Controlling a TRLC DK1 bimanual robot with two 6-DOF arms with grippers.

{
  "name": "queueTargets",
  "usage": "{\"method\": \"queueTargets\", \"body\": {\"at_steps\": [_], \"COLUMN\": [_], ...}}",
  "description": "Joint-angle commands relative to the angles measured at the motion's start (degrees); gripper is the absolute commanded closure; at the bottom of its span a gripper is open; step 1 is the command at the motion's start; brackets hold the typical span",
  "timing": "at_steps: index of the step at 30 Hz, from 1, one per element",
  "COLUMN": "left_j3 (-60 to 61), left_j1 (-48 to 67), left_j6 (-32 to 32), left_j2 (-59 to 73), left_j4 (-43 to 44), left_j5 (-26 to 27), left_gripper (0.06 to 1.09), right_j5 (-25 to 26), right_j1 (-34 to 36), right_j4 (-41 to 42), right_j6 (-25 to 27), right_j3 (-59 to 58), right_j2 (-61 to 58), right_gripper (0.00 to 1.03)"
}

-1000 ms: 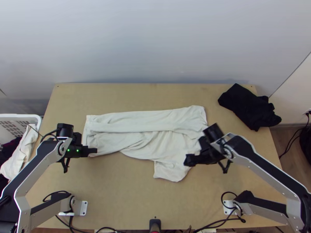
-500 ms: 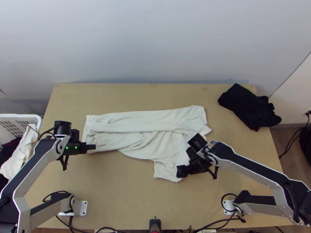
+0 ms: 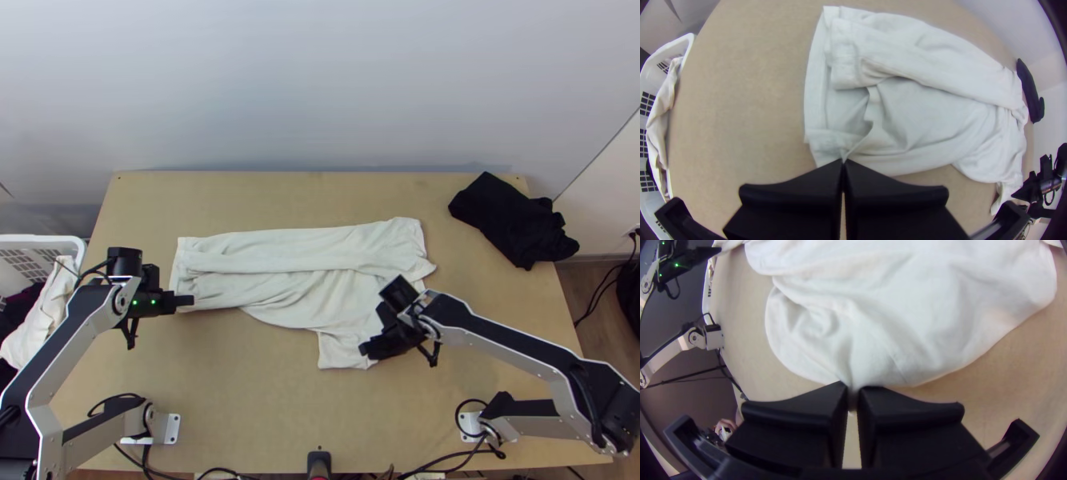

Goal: Fold the t-shirt

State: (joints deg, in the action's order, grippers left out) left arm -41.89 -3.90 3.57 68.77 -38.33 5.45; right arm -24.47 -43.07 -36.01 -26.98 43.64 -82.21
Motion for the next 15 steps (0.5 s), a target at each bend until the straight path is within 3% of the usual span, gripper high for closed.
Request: {"method": "queueTargets", "body": {"at_steps": [1,8,15], "left_j3": [-0.83,-1.27,-2.58], "left_j1": [-1.64,-3.31,-3.39], "left_j6": [0.21,0.12,0.82], "left_j2": [-0.13,-0.13,-1.1], "left_j4": [0.01,0.01,-0.87], "left_j5": [0.0,0.08,0.35], "left_gripper": [1.04,1.04,1.04], "right_j5": [0.12,0.04,-0.14], "right_j1": [6.24,17.32,22.68], "right_j4": [0.59,0.5,-5.04], "right_j6": [0.26,0.35,1.49], "right_j3": [0.22,1.01,6.81], "right_j2": [3.99,9.71,11.38], "right_gripper": [1.0,1.0,1.0]}}
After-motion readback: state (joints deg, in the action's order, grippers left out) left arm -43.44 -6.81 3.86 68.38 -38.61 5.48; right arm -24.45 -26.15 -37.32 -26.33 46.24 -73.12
